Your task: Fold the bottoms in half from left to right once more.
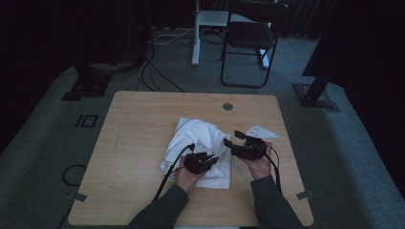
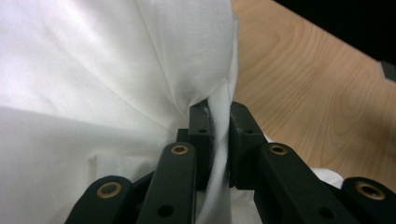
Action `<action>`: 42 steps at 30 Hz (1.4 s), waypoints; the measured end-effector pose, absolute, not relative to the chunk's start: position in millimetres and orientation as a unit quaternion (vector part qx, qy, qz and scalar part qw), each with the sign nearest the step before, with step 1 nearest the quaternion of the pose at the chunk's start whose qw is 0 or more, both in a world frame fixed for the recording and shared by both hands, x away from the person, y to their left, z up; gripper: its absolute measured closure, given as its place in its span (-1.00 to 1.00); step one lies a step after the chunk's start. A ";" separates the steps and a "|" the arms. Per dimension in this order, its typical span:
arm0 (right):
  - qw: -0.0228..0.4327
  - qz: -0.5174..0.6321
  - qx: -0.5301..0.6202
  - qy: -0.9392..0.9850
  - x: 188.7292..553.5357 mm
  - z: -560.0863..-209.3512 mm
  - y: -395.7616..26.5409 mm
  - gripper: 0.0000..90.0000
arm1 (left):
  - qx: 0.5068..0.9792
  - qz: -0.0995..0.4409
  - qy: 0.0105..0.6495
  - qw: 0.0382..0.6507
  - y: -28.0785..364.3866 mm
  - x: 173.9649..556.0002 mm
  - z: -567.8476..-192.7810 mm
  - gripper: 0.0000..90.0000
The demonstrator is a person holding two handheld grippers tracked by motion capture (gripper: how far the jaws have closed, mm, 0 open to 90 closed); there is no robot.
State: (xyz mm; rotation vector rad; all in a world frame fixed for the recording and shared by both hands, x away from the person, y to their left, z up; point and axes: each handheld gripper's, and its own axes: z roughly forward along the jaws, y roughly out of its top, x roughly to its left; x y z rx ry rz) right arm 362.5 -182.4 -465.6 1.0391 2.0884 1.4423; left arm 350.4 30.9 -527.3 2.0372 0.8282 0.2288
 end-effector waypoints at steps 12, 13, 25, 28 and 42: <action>0.156 0.453 0.437 0.761 412.2 -503.3 -172.6 0.77 | 0.785 0.125 0.313 0.519 73.6 337.8 -459.2 0.33; 0.156 0.451 0.440 0.761 413.2 -504.1 -174.0 0.77 | 0.778 0.149 0.321 0.520 84.5 340.3 -448.3 0.34; 0.158 0.419 0.454 0.770 430.0 -520.0 -183.2 0.79 | 0.825 0.096 0.364 0.422 101.3 368.3 -494.9 0.49; 0.160 0.408 0.458 0.774 431.8 -523.9 -184.6 0.78 | 0.823 0.102 0.358 0.429 93.7 358.8 -501.6 0.47; 0.161 0.394 0.465 0.776 432.5 -529.4 -188.2 0.60 | 0.839 0.105 0.327 0.422 79.8 315.4 -523.9 0.47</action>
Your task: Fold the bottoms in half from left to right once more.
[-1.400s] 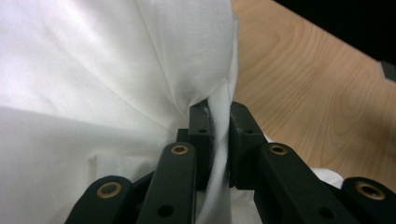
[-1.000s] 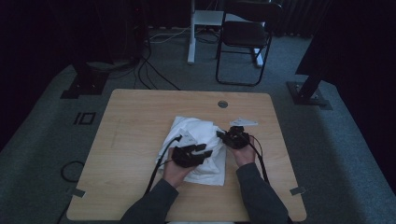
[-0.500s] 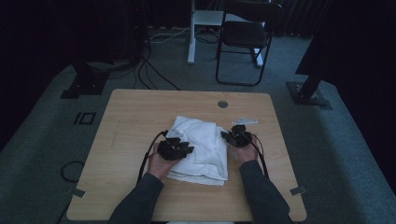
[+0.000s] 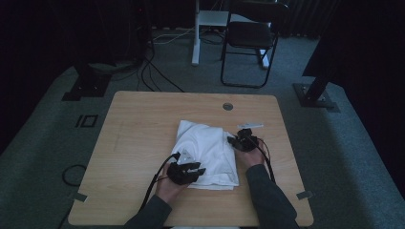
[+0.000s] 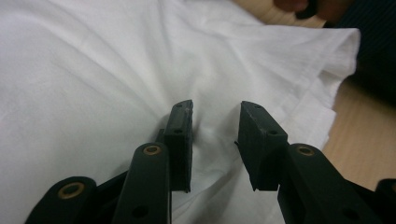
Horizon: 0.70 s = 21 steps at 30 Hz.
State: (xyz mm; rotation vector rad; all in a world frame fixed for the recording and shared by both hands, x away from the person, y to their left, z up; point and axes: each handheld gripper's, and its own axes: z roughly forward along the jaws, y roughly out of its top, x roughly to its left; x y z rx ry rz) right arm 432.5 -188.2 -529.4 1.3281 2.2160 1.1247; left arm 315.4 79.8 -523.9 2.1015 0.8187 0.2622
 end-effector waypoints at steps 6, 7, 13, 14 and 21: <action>0.201 0.422 0.456 0.757 422.4 -499.6 -193.3 0.25 | 0.829 0.124 0.341 0.425 82.7 314.2 -523.9 0.90; 0.208 0.429 0.452 0.754 420.5 -492.5 -193.2 0.24 | 0.828 0.128 0.341 0.427 83.2 312.4 -522.0 0.94; 0.218 0.457 0.430 0.747 414.4 -473.5 -184.7 0.29 | 0.824 0.145 0.330 0.437 84.5 304.2 -511.6 0.98; 0.211 0.463 0.427 0.747 413.7 -472.4 -181.7 0.31 | 0.824 0.144 0.331 0.437 84.9 304.4 -511.5 0.98; 0.136 0.460 0.436 0.762 433.3 -487.8 -163.0 0.16 | 0.820 0.142 0.329 0.445 85.5 302.8 -511.9 0.99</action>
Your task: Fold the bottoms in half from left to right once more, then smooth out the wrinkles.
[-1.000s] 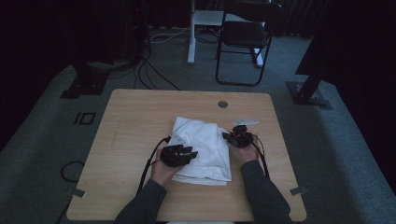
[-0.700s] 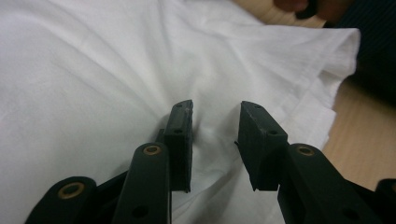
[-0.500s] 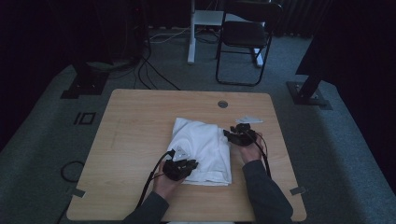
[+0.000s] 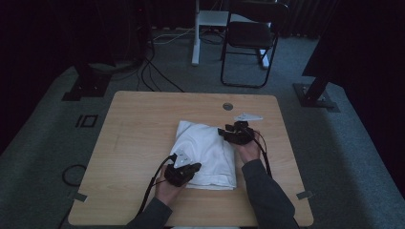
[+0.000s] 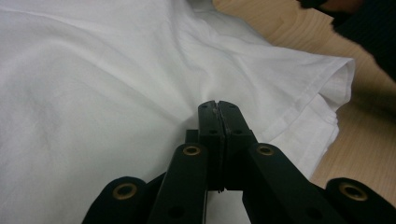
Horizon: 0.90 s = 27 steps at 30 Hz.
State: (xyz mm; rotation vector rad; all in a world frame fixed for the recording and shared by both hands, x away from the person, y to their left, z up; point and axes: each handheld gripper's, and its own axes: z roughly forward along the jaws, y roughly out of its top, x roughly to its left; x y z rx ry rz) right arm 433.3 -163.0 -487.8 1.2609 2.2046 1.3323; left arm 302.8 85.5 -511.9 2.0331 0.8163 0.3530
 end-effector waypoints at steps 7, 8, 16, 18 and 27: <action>0.144 0.468 0.419 0.765 431.5 -484.1 -162.9 0.99 | 0.817 0.140 0.325 0.456 87.0 299.6 -506.9 0.99; 0.150 0.470 0.417 0.764 430.1 -481.2 -164.5 0.99 | 0.815 0.139 0.324 0.459 86.9 299.1 -505.8 0.99; 0.151 0.477 0.425 0.754 428.5 -476.0 -176.0 0.99 | 0.814 0.138 0.308 0.474 80.9 288.8 -497.2 1.00; 0.151 0.475 0.430 0.753 429.4 -479.2 -178.4 0.99 | 0.819 0.128 0.309 0.466 78.2 289.7 -502.9 1.00; 0.150 0.454 0.439 0.761 428.1 -495.1 -186.2 0.99 | 0.793 0.111 0.324 0.503 101.6 301.3 -492.0 0.44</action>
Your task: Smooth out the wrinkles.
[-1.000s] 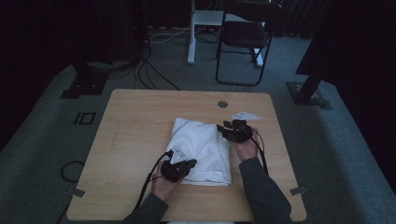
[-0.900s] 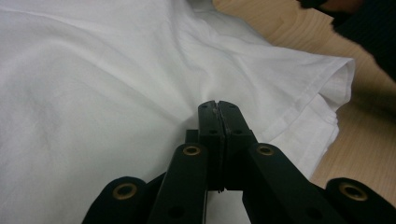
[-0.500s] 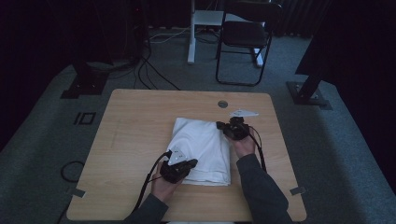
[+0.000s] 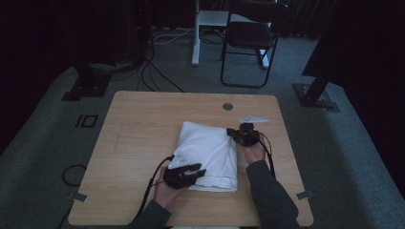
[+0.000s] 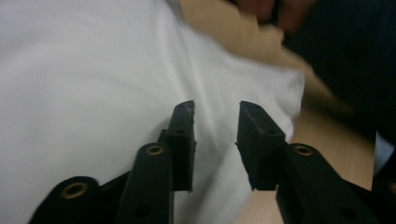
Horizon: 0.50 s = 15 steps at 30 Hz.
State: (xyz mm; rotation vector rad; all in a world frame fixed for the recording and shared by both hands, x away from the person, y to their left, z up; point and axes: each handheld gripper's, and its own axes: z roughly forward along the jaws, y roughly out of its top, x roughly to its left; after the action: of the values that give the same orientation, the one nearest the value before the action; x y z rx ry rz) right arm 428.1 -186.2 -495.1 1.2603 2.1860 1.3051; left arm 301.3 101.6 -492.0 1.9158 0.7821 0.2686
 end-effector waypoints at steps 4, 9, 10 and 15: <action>0.149 0.452 0.444 0.759 427.7 -497.9 -190.1 0.98 | 0.771 0.162 0.360 0.499 123.0 330.3 -469.2 0.43; 0.173 0.450 0.456 0.748 424.9 -489.7 -198.6 0.93 | 0.794 0.141 0.378 0.455 118.1 365.5 -485.2 0.41; 0.175 0.448 0.459 0.748 422.9 -488.2 -199.7 0.80 | 0.798 0.136 0.378 0.450 114.6 365.9 -490.0 0.41; 0.135 0.450 0.453 0.758 393.5 -492.9 -200.9 0.35 | 0.802 0.134 0.367 0.451 107.6 355.2 -498.5 0.36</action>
State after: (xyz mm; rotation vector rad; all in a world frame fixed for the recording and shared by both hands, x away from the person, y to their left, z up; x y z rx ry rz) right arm 393.5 -200.9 -492.9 1.3139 2.1957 1.3032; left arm 355.2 107.6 -498.5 1.9829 0.9075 0.3324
